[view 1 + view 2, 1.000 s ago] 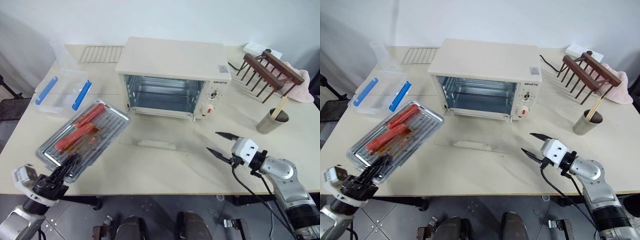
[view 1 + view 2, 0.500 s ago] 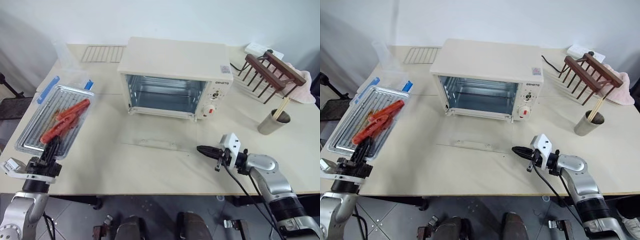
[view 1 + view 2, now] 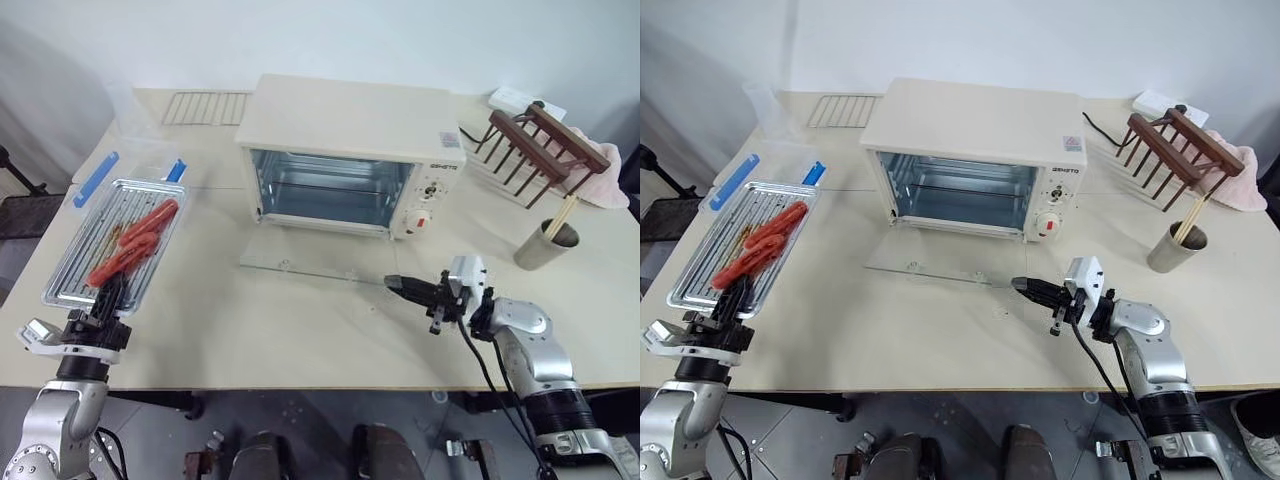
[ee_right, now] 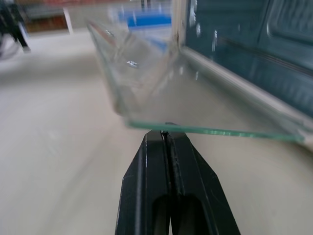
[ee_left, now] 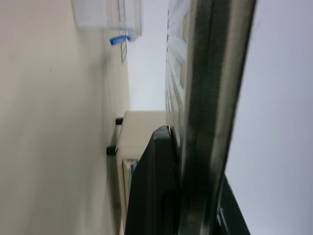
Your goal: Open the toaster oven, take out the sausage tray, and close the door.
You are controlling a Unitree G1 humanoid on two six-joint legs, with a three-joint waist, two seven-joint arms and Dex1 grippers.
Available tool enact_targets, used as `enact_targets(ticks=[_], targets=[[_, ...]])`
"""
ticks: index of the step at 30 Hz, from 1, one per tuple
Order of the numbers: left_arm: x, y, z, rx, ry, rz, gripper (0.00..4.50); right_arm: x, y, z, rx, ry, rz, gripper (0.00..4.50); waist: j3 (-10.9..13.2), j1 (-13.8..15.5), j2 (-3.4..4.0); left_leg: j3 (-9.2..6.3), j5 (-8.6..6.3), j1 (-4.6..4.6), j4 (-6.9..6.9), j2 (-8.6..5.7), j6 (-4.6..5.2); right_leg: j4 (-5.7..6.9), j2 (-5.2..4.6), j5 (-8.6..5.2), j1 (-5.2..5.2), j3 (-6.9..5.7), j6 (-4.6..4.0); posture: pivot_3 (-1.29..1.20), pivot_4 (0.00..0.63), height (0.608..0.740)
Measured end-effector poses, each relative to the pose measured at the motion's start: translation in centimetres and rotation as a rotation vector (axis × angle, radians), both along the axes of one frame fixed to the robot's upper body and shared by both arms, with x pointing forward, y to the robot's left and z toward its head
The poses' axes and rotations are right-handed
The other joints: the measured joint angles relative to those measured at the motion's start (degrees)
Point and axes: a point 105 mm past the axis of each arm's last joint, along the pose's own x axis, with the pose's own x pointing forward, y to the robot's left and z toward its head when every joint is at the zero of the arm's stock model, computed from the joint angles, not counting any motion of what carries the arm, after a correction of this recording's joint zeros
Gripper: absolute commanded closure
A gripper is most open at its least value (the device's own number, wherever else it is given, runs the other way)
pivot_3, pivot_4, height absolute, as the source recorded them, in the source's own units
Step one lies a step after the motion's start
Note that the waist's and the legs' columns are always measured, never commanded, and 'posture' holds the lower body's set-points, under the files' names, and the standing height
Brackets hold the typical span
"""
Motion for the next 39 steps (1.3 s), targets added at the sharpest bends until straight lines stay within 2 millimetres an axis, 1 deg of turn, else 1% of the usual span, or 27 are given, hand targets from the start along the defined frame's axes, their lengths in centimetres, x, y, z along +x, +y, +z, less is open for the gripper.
enact_targets(ticks=[3,5,7,12,14,16,18,19,21,22,23,24,26,28,29,30,31,32,33,35,37,39], targets=[[0.0,-0.8,-0.1,0.016,0.003,-0.052,4.50,-0.6,0.3,2.4,0.060,-0.043,0.015,4.44,0.0,0.0,0.00,-0.01,0.00,0.01,0.00,0.01,0.00,-0.10,0.00,0.00,0.00,0.00,0.00,0.00,0.150,0.740],[-0.1,-1.2,-0.1,0.021,0.004,-0.072,4.50,-0.7,0.3,3.5,0.089,-0.056,0.008,4.44,0.0,0.0,-0.01,-0.02,-0.01,0.00,0.00,0.02,-0.02,-0.26,0.00,0.00,0.00,-0.01,-0.01,0.00,0.150,0.740],[-0.1,-1.4,-0.1,0.027,0.004,-0.088,4.50,-0.4,0.1,4.4,0.116,-0.052,-0.014,4.44,0.0,0.0,-0.01,-0.02,-0.02,0.00,0.00,0.01,-0.02,-0.28,0.00,0.00,0.00,0.00,-0.01,0.00,0.150,0.740],[0.0,-1.5,-0.2,0.033,0.009,-0.117,4.50,0.6,-0.1,7.3,0.223,-0.032,-0.052,4.44,0.0,0.0,-0.01,-0.02,-0.02,0.00,-0.02,0.02,-0.02,-0.29,0.00,0.00,0.00,-0.01,-0.01,0.00,0.150,0.740],[0.1,-1.6,-0.2,0.035,0.008,-0.131,4.50,0.6,0.0,8.0,0.247,-0.026,-0.053,4.44,0.0,0.1,-0.01,-0.03,-0.02,-0.02,-0.05,0.02,-0.01,-0.32,-0.02,0.00,0.00,-0.02,-0.01,0.00,0.150,0.740],[0.0,-2.0,0.0,0.060,0.006,-0.170,4.50,0.8,-0.4,8.3,0.269,-0.001,-0.067,4.07,0.0,0.2,-0.01,-0.05,-0.04,-0.05,-0.05,0.02,0.01,-0.35,-0.04,0.00,0.00,-0.03,-0.01,0.00,0.150,0.740],[0.0,-2.5,0.0,0.088,0.010,-0.228,4.50,0.5,-0.6,8.3,0.243,0.000,-0.067,3.59,0.0,0.3,-0.01,-0.04,-0.04,-0.06,-0.07,-0.01,0.03,-0.38,-0.05,0.00,0.00,-0.03,-0.01,0.00,0.150,0.740],[0.0,-2.7,-0.1,0.098,0.019,-0.255,4.50,0.3,-0.6,8.3,0.223,-0.011,-0.062,3.23,0.0,0.3,-0.01,-0.04,-0.04,-0.06,-0.07,-0.02,0.03,-0.37,-0.05,0.00,0.00,-0.03,-0.01,0.00,0.150,0.740],[-0.1,-3.4,-0.6,0.134,0.057,-0.342,4.50,-0.8,-0.8,8.1,0.143,-0.055,-0.038,2.58,0.0,0.4,-0.01,-0.05,-0.06,-0.06,-0.12,-0.04,0.01,-0.41,-0.03,0.00,-0.01,-0.07,-0.01,0.00,0.150,0.740],[-0.2,-3.9,-0.9,0.153,0.074,-0.404,4.50,-1.7,-0.9,7.6,0.087,-0.079,-0.016,2.17,0.0,0.5,-0.01,-0.05,-0.07,-0.07,-0.13,-0.05,0.00,-0.43,-0.02,0.00,-0.01,-0.08,-0.01,0.00,0.150,0.740],[-0.3,-4.1,-0.9,0.162,0.081,-0.434,4.50,-2.2,-0.9,7.2,0.060,-0.084,0.000,1.88,0.0,0.5,-0.01,-0.03,-0.08,-0.06,-0.14,-0.03,-0.02,-0.44,0.00,0.00,-0.01,-0.08,-0.01,0.00,0.150,0.740],[-0.3,-4.3,-1.0,0.171,0.086,-0.466,4.50,-2.7,-0.8,6.8,0.041,-0.085,0.017,1.49,0.0,0.5,-0.01,-0.03,-0.08,-0.06,-0.14,-0.03,-0.03,-0.44,0.00,0.00,-0.01,-0.08,-0.01,0.00,0.150,0.740],[-0.5,-4.7,-1.1,0.188,0.100,-0.534,4.50,-3.7,-0.8,6.2,0.010,-0.087,0.044,0.89,0.0,0.5,-0.01,-0.02,-0.07,-0.04,-0.14,-0.02,-0.03,-0.43,0.00,0.00,-0.02,-0.07,-0.01,0.00,0.150,0.740],[-0.5,-5.3,-1.1,0.207,0.112,-0.598,4.50,-4.4,-0.9,5.7,-0.022,-0.087,0.061,0.13,0.0,0.4,0.00,-0.02,-0.09,-0.04,-0.14,0.01,-0.05,-0.43,-0.01,-0.01,-0.03,-0.05,-0.01,0.00,0.150,0.740],[-0.5,-5.6,-1.1,0.212,0.117,-0.627,4.50,-4.8,-1.0,5.5,-0.042,-0.094,0.068,0.02,0.0,0.4,0.00,-0.02,-0.09,-0.04,-0.15,0.01,-0.06,-0.44,-0.01,-0.01,-0.04,-0.05,-0.02,0.00,0.150,0.740],[-0.4,-5.8,-1.2,0.215,0.122,-0.648,4.50,-5.1,-1.1,5.4,-0.054,-0.102,0.070,0.02,0.0,0.4,0.00,-0.02,-0.10,-0.04,-0.14,0.02,-0.07,-0.44,-0.01,-0.01,-0.04,-0.05,-0.02,0.00,0.150,0.740],[0.0,-6.6,-1.1,0.229,0.124,-0.693,4.50,-5.6,-1.5,5.1,-0.075,-0.103,0.061,0.02,0.0,0.7,0.01,-0.03,-0.10,-0.05,-0.14,0.01,-0.07,-0.44,-0.02,-0.01,-0.04,-0.06,-0.02,0.00,0.150,0.740],[0.3,-7.6,-0.8,0.268,0.130,-0.763,4.50,-6.3,-1.9,4.3,-0.117,-0.087,0.062,0.02,0.0,1.3,0.01,-0.09,-0.09,-0.08,-0.14,-0.01,-0.08,-0.44,-0.02,-0.01,-0.04,-0.09,-0.02,0.00,0.150,0.740],[0.4,-8.1,-0.6,0.289,0.134,-0.800,4.50,-6.7,-2.0,3.9,-0.131,-0.080,0.065,0.02,0.0,1.6,0.01,-0.09,-0.10,-0.07,-0.14,-0.01,-0.09,-0.45,-0.02,-0.01,-0.04,-0.07,-0.02,0.00,0.150,0.740],[1.0,-9.7,-0.4,0.325,0.144,-0.904,4.50,-7.3,-2.3,3.2,-0.149,-0.068,0.057,0.02,0.0,1.7,0.03,-0.02,-0.10,-0.07,-0.13,-0.05,-0.09,-0.46,-0.06,-0.01,-0.03,0.02,-0.02,0.00,0.150,0.740],[1.7,-11.2,-0.4,0.335,0.142,-0.975,4.50,-7.6,-2.5,3.1,-0.160,-0.075,0.045,0.02,0.0,1.6,0.04,0.01,-0.10,-0.05,-0.13,-0.05,-0.08,-0.45,-0.08,0.00,-0.03,0.04,0.00,0.00,0.150,0.740],[2.3,-12.4,-0.9,0.360,0.164,-1.020,4.50,-7.6,-2.7,3.2,-0.166,-0.082,0.029,0.02,0.0,1.4,0.03,0.02,-0.10,-0.04,-0.13,-0.08,-0.08,-0.45,-0.01,0.01,-0.03,0.02,0.01,0.00,0.150,0.740]])
